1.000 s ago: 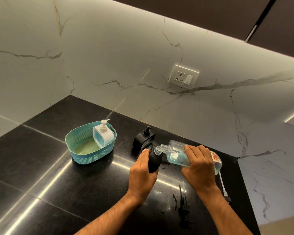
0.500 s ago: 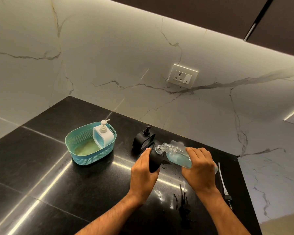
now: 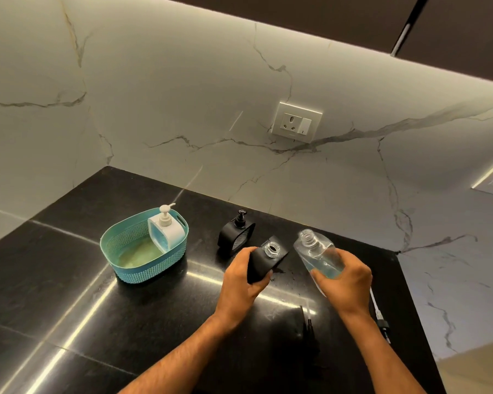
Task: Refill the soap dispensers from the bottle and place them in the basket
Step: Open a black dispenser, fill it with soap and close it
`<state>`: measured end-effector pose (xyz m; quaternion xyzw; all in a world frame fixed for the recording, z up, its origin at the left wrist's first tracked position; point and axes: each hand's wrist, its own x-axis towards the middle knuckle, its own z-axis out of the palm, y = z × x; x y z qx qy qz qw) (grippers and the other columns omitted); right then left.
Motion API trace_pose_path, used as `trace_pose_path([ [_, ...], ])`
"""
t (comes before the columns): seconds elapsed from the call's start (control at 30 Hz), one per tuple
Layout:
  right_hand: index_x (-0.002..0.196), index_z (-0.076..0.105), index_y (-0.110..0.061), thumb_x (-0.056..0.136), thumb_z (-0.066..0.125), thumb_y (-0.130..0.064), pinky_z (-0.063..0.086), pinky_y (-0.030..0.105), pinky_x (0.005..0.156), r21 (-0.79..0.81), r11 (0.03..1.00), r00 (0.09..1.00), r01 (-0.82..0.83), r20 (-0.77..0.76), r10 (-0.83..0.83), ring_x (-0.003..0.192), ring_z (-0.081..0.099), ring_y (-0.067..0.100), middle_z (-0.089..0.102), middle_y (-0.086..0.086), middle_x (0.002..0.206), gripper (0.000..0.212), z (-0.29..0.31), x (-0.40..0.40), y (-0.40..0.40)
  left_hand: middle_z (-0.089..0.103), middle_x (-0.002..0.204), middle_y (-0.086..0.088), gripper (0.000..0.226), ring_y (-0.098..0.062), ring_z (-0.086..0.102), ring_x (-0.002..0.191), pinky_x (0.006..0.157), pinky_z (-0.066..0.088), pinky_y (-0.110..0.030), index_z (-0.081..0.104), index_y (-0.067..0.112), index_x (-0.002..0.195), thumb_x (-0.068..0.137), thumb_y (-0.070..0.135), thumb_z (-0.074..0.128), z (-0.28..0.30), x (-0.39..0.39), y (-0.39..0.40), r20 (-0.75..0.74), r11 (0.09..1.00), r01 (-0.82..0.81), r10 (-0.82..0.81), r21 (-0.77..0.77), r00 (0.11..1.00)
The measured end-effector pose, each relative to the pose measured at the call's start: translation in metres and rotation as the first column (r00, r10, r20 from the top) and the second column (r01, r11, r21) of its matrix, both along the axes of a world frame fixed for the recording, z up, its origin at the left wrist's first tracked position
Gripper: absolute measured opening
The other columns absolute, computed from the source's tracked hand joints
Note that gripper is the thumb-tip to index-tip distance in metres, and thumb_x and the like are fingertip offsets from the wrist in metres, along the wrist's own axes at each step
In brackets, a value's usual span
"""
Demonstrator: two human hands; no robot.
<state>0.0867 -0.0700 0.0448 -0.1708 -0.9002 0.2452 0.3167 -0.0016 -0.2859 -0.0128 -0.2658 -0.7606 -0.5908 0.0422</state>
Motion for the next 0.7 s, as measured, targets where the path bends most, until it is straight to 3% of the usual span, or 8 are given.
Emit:
trace_pose_path([
  [0.13, 0.100, 0.074, -0.014, 0.054, 0.100, -0.012, 0.049, 0.014, 0.071, -0.235, 0.972, 0.999, 0.033, -0.009, -0.036, 0.084, 0.069, 0.012, 0.074, -0.003, 0.092, 0.053, -0.004, 0.000, 0.026, 0.063, 0.117, 0.014, 0.045, -0.011, 0.062, 0.112, 0.094, 0.054, -0.030, 0.059, 0.027, 0.122, 0.085, 0.033, 0.084, -0.001, -0.010, 0.008, 0.024, 0.998, 0.051, -0.052, 0.032, 0.998],
  [0.27, 0.104, 0.073, -0.016, 0.053, 0.099, -0.004, 0.059, 0.033, 0.078, -0.469, 0.883, 1.000, 0.006, -0.024, -0.019, 0.092, 0.071, 0.017, 0.075, -0.003, 0.097, 0.059, -0.011, -0.004, 0.054, 0.069, 0.114, 0.012, 0.049, -0.015, 0.066, 0.109, 0.092, 0.057, -0.041, 0.064, 0.025, 0.119, 0.079, 0.044, 0.085, -0.003, -0.021, 0.017, 0.122, 0.990, 0.124, -0.132, 0.065, 0.984],
  [0.4, 0.107, 0.072, -0.015, 0.054, 0.094, 0.007, 0.061, 0.043, 0.082, -0.625, 0.781, 1.000, -0.025, -0.017, 0.018, 0.095, 0.074, 0.024, 0.077, 0.005, 0.100, 0.062, -0.024, -0.010, 0.086, 0.072, 0.114, 0.009, 0.048, -0.015, 0.068, 0.110, 0.097, 0.057, -0.044, 0.064, 0.021, 0.120, 0.078, 0.025, 0.088, -0.009, -0.035, 0.030, 0.236, 0.982, 0.178, -0.188, 0.062, 0.953],
  [0.53, 0.111, 0.070, -0.007, 0.053, 0.087, 0.018, 0.062, 0.036, 0.077, -0.729, 0.679, 0.997, -0.082, -0.054, 0.063, 0.095, 0.075, 0.028, 0.077, 0.011, 0.101, 0.066, -0.036, -0.015, 0.111, 0.072, 0.113, 0.004, 0.047, -0.019, 0.068, 0.112, 0.099, 0.056, -0.041, 0.064, 0.017, 0.118, 0.078, 0.014, 0.088, -0.016, -0.044, 0.041, 0.291, 0.975, 0.218, -0.218, 0.035, 0.932],
  [0.7, 0.113, 0.069, -0.004, 0.052, 0.085, 0.017, 0.061, 0.030, 0.072, -0.792, 0.597, 0.992, -0.125, -0.081, 0.101, 0.096, 0.075, 0.027, 0.077, 0.009, 0.100, 0.066, -0.045, -0.024, 0.135, 0.071, 0.106, -0.002, 0.047, -0.027, 0.068, 0.107, 0.096, 0.056, -0.054, 0.063, 0.018, 0.108, 0.067, 0.003, 0.080, -0.032, -0.052, 0.054, 0.372, 0.970, 0.241, -0.225, 0.004, 0.900],
])
